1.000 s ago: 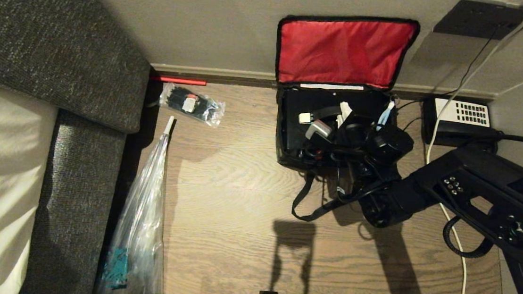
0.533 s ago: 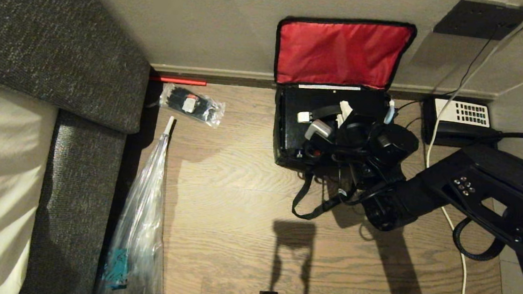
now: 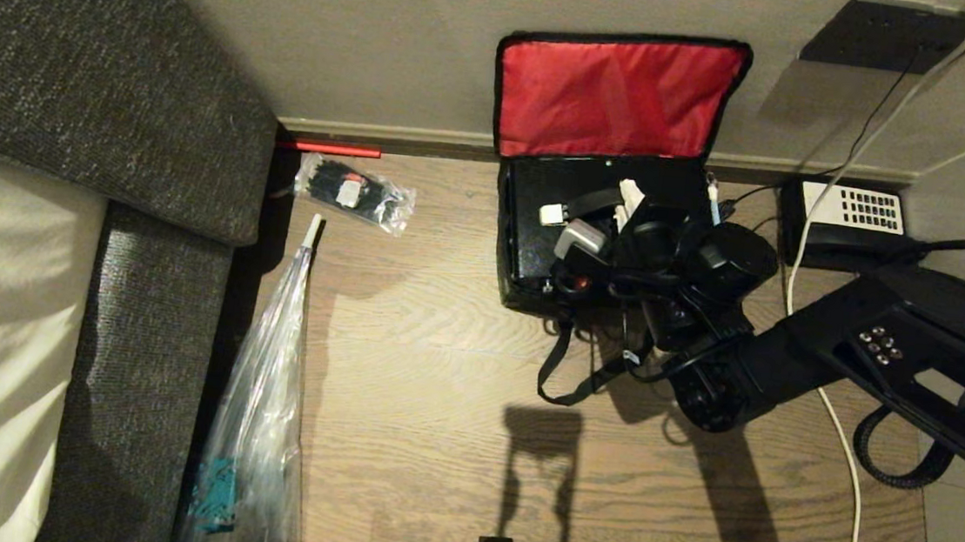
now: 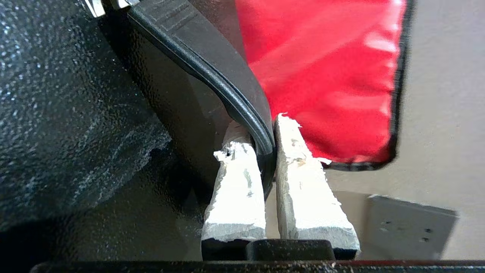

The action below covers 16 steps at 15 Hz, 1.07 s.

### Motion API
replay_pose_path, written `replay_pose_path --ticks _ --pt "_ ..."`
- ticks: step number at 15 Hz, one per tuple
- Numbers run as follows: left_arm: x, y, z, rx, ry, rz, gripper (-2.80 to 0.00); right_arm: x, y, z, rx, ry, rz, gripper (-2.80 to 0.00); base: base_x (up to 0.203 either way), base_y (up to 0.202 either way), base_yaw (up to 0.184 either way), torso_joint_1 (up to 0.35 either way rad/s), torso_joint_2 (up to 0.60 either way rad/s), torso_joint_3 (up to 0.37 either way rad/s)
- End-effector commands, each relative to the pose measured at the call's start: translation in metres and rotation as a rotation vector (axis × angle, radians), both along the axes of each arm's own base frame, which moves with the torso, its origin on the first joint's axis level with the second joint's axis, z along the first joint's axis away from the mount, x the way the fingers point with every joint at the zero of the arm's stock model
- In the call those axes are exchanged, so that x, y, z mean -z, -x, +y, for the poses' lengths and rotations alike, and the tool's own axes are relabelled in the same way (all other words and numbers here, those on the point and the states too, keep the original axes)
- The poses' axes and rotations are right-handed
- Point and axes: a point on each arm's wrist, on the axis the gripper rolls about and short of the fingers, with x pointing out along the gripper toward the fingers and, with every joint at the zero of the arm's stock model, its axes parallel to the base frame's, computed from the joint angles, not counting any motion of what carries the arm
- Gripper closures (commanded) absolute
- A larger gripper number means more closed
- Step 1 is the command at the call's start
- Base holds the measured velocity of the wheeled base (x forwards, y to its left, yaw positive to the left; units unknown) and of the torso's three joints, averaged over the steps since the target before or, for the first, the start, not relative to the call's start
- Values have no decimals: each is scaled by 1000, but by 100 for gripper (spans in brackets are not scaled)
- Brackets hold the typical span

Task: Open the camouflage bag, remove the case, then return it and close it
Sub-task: Lift the black box

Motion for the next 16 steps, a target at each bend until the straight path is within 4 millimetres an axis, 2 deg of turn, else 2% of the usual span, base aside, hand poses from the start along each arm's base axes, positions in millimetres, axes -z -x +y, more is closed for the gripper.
replay_pose_path --ticks 1,6,11,16 --pt "0 0 0 0 0 3 0 -14 10 3 -8 -4 -34 0 0 0 0 0 0 0" --pt "0 0 0 0 1 3 0 -25 20 5 -18 -9 -53 0 0 0 0 0 0 0" --pt "0 0 0 0 0 3 0 -47 36 -5 13 9 -93 0 0 0 0 0 0 0" --pt "0 0 0 0 1 3 0 -55 48 -12 16 9 -92 0 0 0 0 0 0 0"
